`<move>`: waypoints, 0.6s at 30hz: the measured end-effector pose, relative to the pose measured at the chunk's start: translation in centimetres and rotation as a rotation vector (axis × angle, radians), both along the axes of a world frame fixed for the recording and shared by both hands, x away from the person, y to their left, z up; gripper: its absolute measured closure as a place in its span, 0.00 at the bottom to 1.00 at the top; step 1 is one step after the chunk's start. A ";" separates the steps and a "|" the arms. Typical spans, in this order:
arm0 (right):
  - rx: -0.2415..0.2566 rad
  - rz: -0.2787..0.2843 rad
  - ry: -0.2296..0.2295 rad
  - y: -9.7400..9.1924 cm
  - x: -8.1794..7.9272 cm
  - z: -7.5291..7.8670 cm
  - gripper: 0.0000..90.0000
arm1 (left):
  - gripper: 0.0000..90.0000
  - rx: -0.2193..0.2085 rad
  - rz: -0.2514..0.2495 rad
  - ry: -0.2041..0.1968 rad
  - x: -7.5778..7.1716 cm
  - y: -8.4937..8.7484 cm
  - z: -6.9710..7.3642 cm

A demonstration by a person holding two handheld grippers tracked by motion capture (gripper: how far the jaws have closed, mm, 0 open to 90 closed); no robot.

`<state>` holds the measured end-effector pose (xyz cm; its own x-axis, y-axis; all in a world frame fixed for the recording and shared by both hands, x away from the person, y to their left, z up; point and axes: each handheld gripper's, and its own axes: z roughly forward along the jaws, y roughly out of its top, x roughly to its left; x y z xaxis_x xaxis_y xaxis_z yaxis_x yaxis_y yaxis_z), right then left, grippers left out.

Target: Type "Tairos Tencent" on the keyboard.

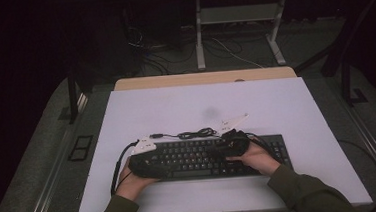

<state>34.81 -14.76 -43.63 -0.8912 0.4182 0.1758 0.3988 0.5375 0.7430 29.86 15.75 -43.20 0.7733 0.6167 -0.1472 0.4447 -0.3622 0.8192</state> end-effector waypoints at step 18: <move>-0.019 0.005 0.003 0.1 0.0 -0.3 0.99 | 0.19 0.002 0.000 -0.002 0.0 0.0 -0.1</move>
<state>34.81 -14.65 -43.89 -0.8927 0.4172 0.1704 0.3983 0.5534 0.7315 29.86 15.74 -43.25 0.7735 0.6172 -0.1442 0.4431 -0.3639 0.8193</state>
